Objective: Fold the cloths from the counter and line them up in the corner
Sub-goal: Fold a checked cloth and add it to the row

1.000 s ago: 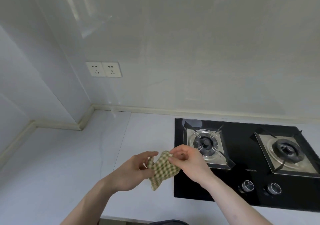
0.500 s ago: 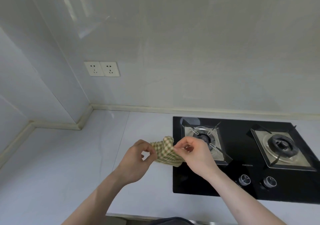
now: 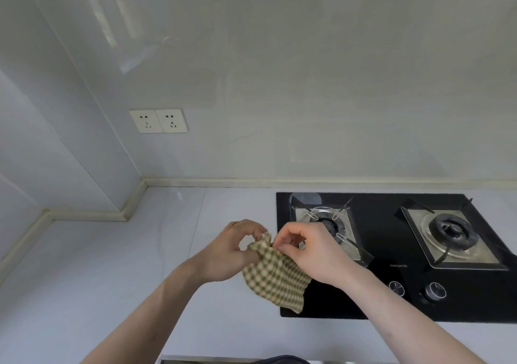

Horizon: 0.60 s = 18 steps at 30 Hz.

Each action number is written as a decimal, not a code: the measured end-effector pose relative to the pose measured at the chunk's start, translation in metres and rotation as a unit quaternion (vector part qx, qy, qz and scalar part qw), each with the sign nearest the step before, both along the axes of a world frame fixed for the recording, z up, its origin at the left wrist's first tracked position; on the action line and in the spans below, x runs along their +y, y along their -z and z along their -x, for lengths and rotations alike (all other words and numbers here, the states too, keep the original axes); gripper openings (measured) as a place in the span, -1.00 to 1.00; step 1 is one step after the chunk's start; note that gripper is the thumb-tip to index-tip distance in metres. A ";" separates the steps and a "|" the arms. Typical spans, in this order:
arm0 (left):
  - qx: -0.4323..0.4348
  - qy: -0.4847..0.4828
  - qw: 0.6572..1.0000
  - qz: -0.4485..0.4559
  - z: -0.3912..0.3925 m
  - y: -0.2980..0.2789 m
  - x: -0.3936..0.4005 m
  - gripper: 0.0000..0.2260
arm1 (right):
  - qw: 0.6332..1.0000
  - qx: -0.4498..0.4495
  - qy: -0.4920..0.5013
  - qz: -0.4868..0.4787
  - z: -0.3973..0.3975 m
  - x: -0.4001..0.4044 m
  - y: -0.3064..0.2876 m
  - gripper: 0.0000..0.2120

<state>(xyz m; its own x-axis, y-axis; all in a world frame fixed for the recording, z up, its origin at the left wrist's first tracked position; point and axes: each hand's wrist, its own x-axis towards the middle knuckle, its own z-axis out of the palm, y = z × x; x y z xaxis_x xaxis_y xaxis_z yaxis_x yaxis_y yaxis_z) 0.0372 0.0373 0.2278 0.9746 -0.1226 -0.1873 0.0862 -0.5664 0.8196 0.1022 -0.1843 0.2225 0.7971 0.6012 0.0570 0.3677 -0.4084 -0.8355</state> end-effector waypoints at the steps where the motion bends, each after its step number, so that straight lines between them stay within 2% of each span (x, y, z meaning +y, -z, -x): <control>1: 0.000 -0.014 1.000 0.019 0.000 0.000 -0.002 -0.81 | 1.000 -0.002 0.005 0.001 0.000 -0.001 0.000 -0.85; 3: -0.003 -0.028 0.999 0.047 0.002 -0.002 -0.007 -0.93 | 1.000 -0.003 0.017 0.005 0.000 -0.004 0.002 -0.84; 7: -0.003 -0.050 0.998 0.040 0.004 -0.001 -0.013 -0.81 | 1.000 0.003 0.016 0.017 0.003 -0.006 0.009 -0.86; 10: -0.034 -0.084 0.996 0.016 0.002 0.000 -0.012 -0.90 | 0.999 0.024 0.022 0.001 0.003 -0.006 0.013 -0.85; 13: -0.040 -0.086 0.994 0.063 0.003 -0.005 -0.013 -0.92 | 0.996 0.063 0.056 -0.039 0.000 -0.007 0.018 -0.86; 15: -0.046 -0.082 0.993 0.069 0.005 -0.008 -0.016 -0.92 | 0.990 0.115 0.065 -0.058 0.000 -0.009 0.026 -0.79; 18: -0.052 -0.092 0.992 0.070 0.007 -0.012 -0.021 -0.90 | 0.985 0.167 0.035 -0.027 0.005 -0.007 0.041 -0.62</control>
